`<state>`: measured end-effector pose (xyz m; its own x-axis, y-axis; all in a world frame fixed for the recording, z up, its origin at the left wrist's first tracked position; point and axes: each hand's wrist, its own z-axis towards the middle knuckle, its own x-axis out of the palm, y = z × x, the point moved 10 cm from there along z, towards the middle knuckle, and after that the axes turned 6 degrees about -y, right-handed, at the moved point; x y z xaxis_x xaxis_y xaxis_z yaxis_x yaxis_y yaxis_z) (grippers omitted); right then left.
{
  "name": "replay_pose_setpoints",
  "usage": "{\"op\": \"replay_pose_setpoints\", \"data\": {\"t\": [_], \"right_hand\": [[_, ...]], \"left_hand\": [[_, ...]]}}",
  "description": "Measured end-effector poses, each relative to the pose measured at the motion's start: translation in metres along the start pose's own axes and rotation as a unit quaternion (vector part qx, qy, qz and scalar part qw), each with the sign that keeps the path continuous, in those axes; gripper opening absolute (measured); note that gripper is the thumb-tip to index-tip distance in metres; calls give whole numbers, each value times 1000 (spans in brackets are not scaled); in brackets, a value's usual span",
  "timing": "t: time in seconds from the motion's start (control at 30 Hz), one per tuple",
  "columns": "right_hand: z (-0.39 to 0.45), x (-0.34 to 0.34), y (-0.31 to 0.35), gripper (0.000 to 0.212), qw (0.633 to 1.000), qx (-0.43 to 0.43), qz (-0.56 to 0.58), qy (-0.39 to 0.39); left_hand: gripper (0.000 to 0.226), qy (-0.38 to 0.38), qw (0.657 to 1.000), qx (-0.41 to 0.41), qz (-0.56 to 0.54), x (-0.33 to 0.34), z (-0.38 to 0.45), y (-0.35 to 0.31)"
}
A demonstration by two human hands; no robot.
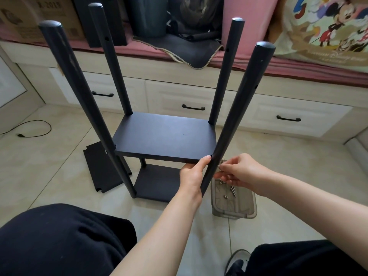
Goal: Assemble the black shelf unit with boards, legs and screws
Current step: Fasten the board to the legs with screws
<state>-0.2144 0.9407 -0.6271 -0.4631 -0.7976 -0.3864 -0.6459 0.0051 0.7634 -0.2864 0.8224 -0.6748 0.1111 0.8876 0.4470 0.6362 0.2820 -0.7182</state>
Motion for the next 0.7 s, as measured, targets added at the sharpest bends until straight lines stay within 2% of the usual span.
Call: {"op": "replay_pose_setpoints", "data": {"t": [0.17, 0.3, 0.4, 0.63, 0.7], "right_hand": [[2, -6, 13, 16, 984, -98, -133, -65], [2, -6, 14, 16, 980, -113, -146, -70], [0, -6, 16, 14, 978, -119, -155, -69], [-1, -5, 11, 14, 989, -106, -94, -50], [-1, -3, 4, 15, 997, -72, -16, -32]], "left_hand": [[24, 7, 1000, 5, 25, -2, 5, 3], [8, 22, 1000, 1, 17, 0, 5, 4], [8, 33, 999, 3, 13, 2, 4, 4], [19, 37, 999, 9, 18, 1, 3, 4], [17, 40, 999, 14, 18, 1, 4, 4]]}}
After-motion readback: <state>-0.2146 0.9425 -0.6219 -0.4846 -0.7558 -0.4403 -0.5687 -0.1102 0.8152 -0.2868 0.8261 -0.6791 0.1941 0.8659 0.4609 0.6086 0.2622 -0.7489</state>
